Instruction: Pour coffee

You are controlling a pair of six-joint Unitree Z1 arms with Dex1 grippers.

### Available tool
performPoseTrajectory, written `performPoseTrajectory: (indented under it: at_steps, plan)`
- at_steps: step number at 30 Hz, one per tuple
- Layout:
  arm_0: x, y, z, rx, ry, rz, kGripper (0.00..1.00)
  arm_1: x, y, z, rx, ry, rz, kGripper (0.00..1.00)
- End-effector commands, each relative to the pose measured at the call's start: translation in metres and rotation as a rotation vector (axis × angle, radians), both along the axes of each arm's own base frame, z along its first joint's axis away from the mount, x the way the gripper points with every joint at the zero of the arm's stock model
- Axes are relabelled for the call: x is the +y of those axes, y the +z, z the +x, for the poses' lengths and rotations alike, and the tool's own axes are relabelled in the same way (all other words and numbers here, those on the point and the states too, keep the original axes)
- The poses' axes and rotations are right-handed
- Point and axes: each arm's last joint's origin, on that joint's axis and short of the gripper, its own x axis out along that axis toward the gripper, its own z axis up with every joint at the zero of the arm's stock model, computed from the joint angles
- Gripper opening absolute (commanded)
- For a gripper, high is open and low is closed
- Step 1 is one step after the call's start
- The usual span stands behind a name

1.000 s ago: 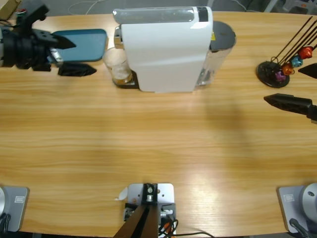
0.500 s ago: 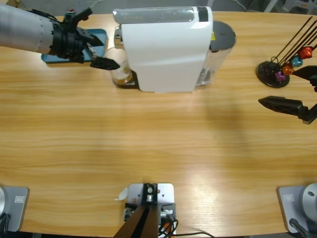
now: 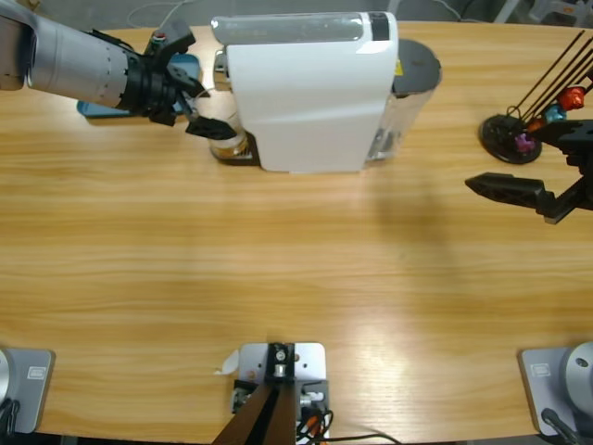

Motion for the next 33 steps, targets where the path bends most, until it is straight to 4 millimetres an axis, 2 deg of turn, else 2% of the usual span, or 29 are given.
performPoseTrajectory:
  at_steps: [1, 4, 5, 7, 11, 14, 15, 16, 22, 27, 33]
  plan:
    - [-0.005, -0.028, 0.016, 0.039, -0.014, 0.003, 0.999, 0.004, -0.014, 0.001, 0.051, 0.011, -0.028, 1.000]
    - [-0.007, -0.031, 0.017, 0.049, -0.029, -0.016, 0.925, 0.005, -0.015, 0.002, 0.056, 0.012, -0.032, 1.000]
    - [-0.007, -0.031, 0.017, 0.053, -0.036, -0.023, 0.838, 0.005, -0.015, 0.002, 0.055, 0.012, -0.031, 1.000]
    - [-0.008, -0.032, 0.016, 0.062, -0.040, -0.033, 0.531, 0.005, -0.015, 0.002, 0.056, 0.010, -0.030, 1.000]
    - [-0.006, -0.036, 0.014, 0.076, -0.039, -0.026, 0.279, 0.005, -0.016, 0.001, 0.054, 0.008, -0.027, 1.000]
    - [-0.004, -0.040, 0.011, 0.088, -0.031, -0.011, 0.243, 0.004, -0.017, 0.001, 0.052, 0.006, -0.024, 1.000]
    - [-0.002, -0.042, 0.010, 0.092, -0.027, -0.006, 0.073, 0.004, -0.017, 0.001, 0.052, 0.005, -0.023, 1.000]
    - [-0.001, -0.043, 0.011, 0.094, -0.021, -0.001, 0.021, 0.004, -0.017, 0.001, 0.051, 0.004, -0.021, 1.000]
    - [0.010, -0.042, 0.012, 0.090, 0.012, 0.006, 0.000, 0.003, -0.017, 0.000, 0.047, -0.002, -0.021, 1.000]
    - [0.027, -0.018, 0.008, 0.042, 0.068, -0.022, 0.000, 0.002, -0.016, -0.001, 0.043, -0.005, -0.012, 1.000]
    - [0.075, 0.009, 0.022, -0.013, 0.294, -0.088, 0.000, 0.002, -0.016, -0.001, 0.045, -0.004, -0.010, 1.000]
